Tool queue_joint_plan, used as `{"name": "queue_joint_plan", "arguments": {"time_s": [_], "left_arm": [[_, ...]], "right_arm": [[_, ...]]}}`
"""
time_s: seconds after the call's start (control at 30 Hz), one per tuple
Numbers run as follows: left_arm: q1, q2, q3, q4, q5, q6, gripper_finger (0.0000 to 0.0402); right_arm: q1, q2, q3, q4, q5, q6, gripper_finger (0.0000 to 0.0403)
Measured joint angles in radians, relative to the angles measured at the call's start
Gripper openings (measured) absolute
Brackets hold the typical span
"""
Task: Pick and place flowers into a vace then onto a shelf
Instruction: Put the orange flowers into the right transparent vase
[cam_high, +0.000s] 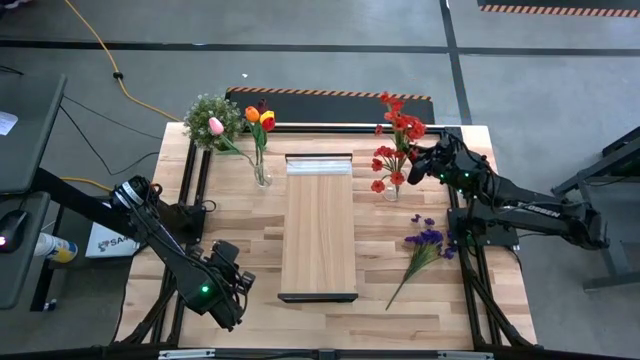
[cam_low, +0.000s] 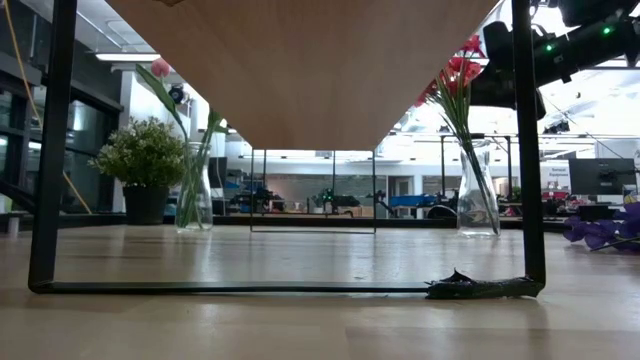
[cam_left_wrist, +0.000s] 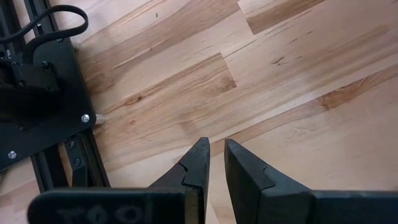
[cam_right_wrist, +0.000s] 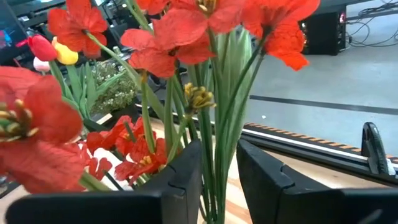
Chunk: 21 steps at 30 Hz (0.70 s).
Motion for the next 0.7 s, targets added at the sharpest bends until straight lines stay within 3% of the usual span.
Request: {"name": "queue_joint_plan", "arguments": {"time_s": [0.33, 0.7], "left_arm": [[0.0, 0.0, 0.0, 0.001, 0.0, 0.0, 0.0085], [0.0, 0.0, 0.0, 0.018, 0.0, 0.0, 0.0085]], "right_arm": [[0.0, 0.0, 0.0, 0.0, -0.031, -0.004, 0.0006], [0.0, -0.002, 0.0, -0.031, -0.031, 0.016, 0.0004]]}}
